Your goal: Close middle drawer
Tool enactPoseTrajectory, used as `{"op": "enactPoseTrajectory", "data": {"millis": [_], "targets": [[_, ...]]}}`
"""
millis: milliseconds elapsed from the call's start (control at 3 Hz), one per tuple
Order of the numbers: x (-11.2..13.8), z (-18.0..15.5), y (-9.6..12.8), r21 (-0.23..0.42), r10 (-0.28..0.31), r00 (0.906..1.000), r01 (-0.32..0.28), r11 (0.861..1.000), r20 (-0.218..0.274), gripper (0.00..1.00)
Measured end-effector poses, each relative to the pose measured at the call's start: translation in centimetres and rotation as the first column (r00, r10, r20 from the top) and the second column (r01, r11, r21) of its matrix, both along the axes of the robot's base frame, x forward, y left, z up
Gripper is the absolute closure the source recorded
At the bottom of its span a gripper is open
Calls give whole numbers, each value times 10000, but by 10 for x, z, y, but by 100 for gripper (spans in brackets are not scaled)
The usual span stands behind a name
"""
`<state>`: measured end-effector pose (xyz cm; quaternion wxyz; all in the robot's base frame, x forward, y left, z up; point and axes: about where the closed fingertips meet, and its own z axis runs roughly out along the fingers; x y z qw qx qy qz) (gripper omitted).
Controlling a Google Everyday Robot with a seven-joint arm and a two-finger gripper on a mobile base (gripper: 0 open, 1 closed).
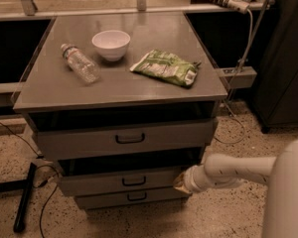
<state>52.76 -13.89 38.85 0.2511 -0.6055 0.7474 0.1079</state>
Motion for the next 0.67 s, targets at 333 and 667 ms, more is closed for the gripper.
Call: {"op": "enactPoseTrajectory", "data": {"millis": [333,667], "targets": [[40,6,2,-548,-53,9993,73,9985,365,86],[39,6,2,-548,-53,9993,73,9985,365,63]]}}
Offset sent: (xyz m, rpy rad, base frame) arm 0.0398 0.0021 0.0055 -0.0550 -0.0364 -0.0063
